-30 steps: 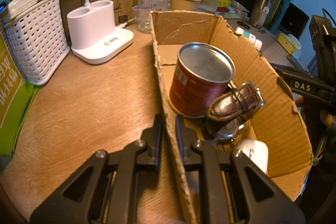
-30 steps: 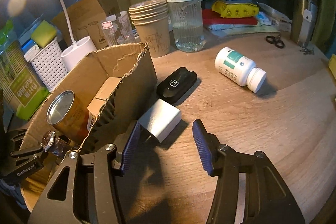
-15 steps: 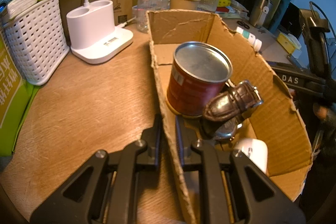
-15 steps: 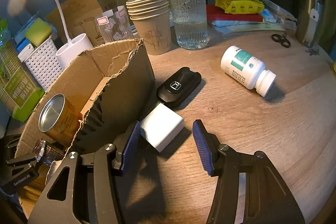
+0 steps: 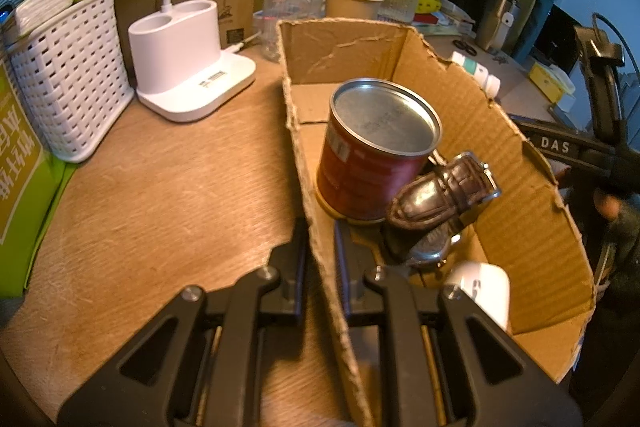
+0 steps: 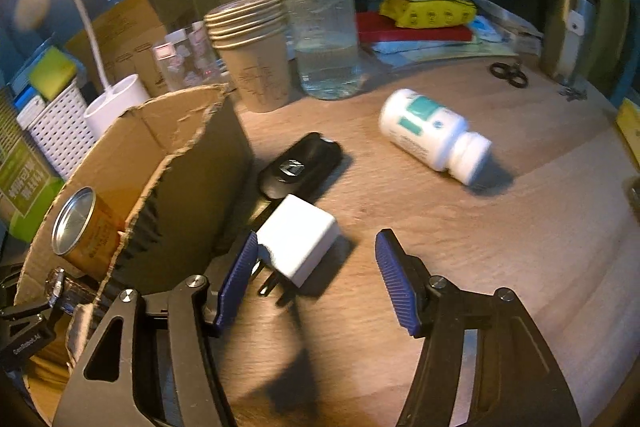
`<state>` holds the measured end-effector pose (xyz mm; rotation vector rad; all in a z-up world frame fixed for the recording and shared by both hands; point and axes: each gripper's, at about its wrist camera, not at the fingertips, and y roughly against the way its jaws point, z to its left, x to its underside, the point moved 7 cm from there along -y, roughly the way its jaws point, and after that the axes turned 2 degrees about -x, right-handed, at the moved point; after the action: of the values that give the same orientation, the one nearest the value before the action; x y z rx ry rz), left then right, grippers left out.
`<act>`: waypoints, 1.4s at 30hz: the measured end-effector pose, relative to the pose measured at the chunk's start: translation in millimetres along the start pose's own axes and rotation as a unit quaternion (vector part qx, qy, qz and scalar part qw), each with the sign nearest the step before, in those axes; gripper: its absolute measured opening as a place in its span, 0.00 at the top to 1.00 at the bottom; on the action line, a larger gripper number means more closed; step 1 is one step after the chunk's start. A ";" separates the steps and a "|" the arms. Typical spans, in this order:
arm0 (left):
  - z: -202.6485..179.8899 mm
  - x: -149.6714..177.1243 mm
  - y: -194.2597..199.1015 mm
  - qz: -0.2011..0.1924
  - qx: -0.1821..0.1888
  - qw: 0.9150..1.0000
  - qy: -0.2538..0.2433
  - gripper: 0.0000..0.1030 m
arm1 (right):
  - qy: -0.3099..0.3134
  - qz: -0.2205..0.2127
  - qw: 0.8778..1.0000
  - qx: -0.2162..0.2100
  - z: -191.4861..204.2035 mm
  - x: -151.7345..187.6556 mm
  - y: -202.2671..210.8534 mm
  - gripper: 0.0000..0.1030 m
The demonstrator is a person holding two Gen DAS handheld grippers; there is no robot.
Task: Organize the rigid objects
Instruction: 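Move the right gripper to the white charger plug and grasp it, then carry the charger plug over the box with the right gripper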
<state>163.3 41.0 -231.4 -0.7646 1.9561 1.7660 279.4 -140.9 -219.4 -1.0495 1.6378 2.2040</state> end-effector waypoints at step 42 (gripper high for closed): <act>0.0 -0.2 0.2 0.000 0.000 1.000 -0.001 0.86 | 0.035 -0.048 0.998 -0.011 23.4 -8.5 31.8 0.62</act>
<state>163.3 41.0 -231.2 -0.7632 1.9555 1.7670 258.5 -129.4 -186.8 -1.1976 1.5592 2.1506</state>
